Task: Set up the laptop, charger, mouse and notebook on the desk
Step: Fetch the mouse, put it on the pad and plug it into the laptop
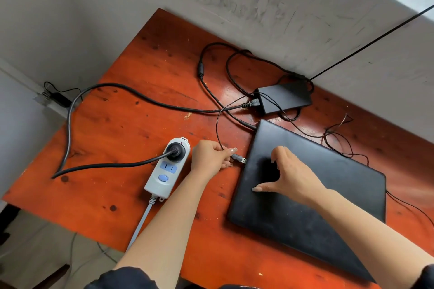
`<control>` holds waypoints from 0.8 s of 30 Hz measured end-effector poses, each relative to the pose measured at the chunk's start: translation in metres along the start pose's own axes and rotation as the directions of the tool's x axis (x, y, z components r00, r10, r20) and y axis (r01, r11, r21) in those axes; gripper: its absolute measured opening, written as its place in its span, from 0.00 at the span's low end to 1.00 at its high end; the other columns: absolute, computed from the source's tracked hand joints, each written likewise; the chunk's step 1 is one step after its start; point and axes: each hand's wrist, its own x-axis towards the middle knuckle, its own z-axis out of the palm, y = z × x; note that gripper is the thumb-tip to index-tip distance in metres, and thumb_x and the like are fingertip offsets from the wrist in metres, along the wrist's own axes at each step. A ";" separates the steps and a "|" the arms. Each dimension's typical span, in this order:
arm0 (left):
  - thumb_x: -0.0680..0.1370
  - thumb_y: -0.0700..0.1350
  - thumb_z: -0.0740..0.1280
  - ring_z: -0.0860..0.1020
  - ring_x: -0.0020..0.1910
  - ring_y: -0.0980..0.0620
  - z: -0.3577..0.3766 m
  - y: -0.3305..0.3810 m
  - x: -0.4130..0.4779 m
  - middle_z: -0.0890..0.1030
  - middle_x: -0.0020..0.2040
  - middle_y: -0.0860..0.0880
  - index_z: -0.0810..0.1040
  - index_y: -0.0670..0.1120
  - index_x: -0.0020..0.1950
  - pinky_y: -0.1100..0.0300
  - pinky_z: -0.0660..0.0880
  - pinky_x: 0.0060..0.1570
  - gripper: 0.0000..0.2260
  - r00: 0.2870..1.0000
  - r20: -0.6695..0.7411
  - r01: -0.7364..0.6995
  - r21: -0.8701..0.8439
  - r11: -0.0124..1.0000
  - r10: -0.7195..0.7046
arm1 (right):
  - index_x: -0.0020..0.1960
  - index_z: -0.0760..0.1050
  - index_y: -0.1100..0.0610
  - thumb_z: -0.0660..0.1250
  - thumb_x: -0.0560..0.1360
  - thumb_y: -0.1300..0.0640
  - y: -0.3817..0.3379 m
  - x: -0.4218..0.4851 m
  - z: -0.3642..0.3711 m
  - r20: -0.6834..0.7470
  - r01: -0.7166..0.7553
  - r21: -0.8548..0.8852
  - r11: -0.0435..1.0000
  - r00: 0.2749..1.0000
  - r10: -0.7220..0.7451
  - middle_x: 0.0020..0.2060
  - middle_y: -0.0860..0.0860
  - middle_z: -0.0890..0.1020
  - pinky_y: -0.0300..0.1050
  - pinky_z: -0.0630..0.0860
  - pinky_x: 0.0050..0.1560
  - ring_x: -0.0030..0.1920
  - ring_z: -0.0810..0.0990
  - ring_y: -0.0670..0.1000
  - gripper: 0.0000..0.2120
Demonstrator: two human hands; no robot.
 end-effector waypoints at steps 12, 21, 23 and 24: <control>0.71 0.44 0.76 0.84 0.32 0.47 0.000 -0.004 0.002 0.84 0.33 0.40 0.81 0.34 0.39 0.59 0.81 0.35 0.12 1.000 -0.018 -0.015 -0.023 1.000 0.014 | 0.74 0.27 0.47 0.47 0.64 0.20 0.008 -0.008 0.018 0.081 0.009 -0.223 0.975 0.997 0.009 0.74 0.52 0.29 0.53 0.39 0.75 0.74 0.28 0.53 0.53; 0.71 0.43 0.75 0.83 0.31 0.51 -0.001 -0.001 0.006 0.83 0.33 0.42 0.82 0.36 0.40 0.65 0.80 0.32 0.09 1.000 0.004 0.002 -0.056 0.998 -0.002 | 0.74 0.26 0.48 0.46 0.65 0.21 0.006 -0.007 0.017 0.110 0.016 -0.228 0.974 0.994 0.010 0.73 0.52 0.27 0.51 0.35 0.73 0.72 0.25 0.52 0.52; 0.71 0.42 0.75 0.84 0.31 0.51 -0.001 -0.001 0.006 0.83 0.33 0.41 0.82 0.36 0.40 0.66 0.79 0.31 0.09 1.000 0.020 0.005 -0.066 0.998 -0.004 | 0.74 0.26 0.48 0.46 0.65 0.21 0.006 -0.008 0.017 0.101 0.015 -0.221 0.975 0.995 0.007 0.73 0.51 0.27 0.50 0.34 0.73 0.72 0.25 0.51 0.51; 0.71 0.42 0.76 0.84 0.31 0.50 -0.001 -0.001 0.005 0.83 0.33 0.40 0.82 0.36 0.40 0.66 0.79 0.30 0.10 1.000 0.030 0.004 -0.066 0.998 -0.002 | 0.74 0.26 0.49 0.45 0.65 0.21 0.006 -0.008 0.018 0.097 0.018 -0.224 0.974 0.995 0.003 0.72 0.51 0.27 0.50 0.34 0.73 0.72 0.25 0.51 0.51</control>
